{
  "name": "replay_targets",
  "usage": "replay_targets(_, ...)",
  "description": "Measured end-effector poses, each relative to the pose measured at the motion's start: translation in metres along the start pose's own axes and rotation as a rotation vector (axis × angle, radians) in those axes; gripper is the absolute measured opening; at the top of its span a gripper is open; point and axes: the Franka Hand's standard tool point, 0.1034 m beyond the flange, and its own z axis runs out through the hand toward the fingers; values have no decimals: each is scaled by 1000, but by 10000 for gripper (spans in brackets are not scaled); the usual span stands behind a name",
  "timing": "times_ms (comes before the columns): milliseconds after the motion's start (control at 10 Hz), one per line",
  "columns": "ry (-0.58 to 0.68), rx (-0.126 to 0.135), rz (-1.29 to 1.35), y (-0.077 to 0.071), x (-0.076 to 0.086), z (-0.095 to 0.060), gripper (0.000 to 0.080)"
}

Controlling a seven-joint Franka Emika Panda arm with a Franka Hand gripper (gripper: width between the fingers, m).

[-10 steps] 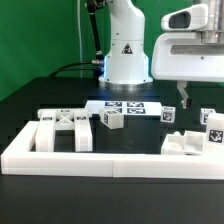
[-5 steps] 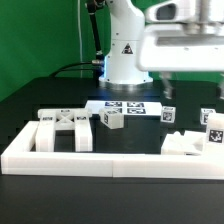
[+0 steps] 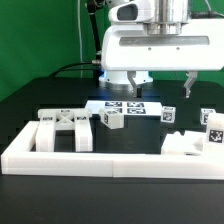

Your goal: Assemble chair

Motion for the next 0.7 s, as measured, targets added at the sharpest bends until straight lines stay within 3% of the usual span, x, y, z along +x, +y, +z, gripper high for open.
replay_targets(200, -2, -1, -6, 2, -2, 1, 649)
replay_targets(400, -13, -10, -160, 29, -33, 11, 648)
replay_targets(700, -16, -22, -416, 50, -44, 18, 649)
